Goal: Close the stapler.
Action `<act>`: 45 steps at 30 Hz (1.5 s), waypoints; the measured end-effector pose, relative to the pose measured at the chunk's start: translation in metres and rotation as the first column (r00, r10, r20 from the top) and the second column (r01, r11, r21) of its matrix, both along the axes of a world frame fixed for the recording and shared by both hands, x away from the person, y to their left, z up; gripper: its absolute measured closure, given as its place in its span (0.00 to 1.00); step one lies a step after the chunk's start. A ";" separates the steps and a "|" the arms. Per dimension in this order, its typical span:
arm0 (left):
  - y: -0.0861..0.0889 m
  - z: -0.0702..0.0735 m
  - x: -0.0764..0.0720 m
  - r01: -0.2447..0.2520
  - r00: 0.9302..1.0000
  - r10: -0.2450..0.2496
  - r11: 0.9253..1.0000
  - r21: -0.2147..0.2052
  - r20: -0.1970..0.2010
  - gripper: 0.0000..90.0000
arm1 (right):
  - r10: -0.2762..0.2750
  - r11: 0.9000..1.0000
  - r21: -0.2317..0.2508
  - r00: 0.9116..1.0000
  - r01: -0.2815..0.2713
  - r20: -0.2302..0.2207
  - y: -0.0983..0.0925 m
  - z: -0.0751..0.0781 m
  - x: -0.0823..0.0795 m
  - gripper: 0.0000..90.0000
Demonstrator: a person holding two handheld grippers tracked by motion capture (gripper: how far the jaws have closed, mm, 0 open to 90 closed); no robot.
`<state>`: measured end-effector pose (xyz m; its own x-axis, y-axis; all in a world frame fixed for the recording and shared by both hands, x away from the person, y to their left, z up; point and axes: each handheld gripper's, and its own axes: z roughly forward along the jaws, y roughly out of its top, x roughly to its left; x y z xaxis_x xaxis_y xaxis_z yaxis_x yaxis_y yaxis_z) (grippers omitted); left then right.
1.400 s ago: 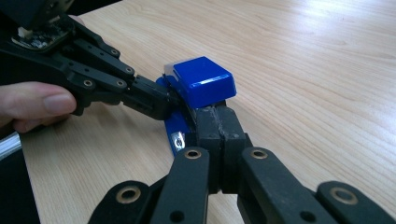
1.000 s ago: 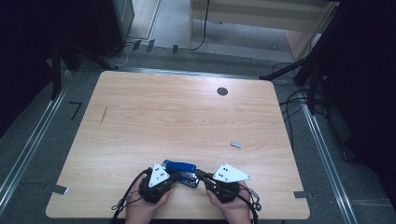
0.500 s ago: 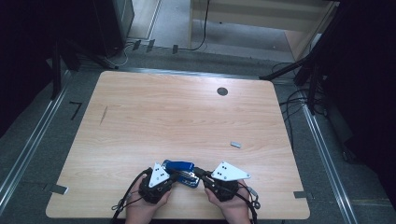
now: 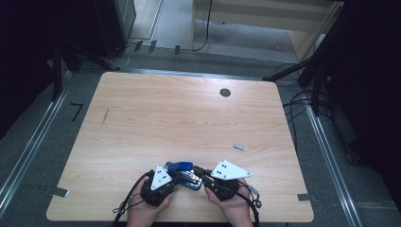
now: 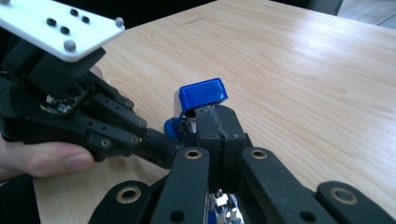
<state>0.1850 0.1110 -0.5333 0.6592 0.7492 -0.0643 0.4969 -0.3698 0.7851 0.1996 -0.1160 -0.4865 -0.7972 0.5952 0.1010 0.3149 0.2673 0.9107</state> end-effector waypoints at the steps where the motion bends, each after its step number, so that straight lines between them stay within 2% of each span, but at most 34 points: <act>1: 0.000 0.000 0.000 0.000 1.000 0.000 1.000 0.000 0.000 1.00 | 0.000 1.000 0.000 1.000 0.000 0.003 0.001 0.001 0.000 1.00; 45: -0.002 0.000 -0.001 0.004 1.000 -0.004 1.000 0.014 0.014 1.00 | 0.047 0.999 0.008 0.998 -0.048 0.037 0.030 0.021 0.014 1.00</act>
<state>0.1837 0.1095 -0.5333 0.6628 0.7475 -0.0443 0.4844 -0.3829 0.7866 0.2133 -0.0863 -0.4651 -0.8279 0.5557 0.0758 0.2680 0.2732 0.9239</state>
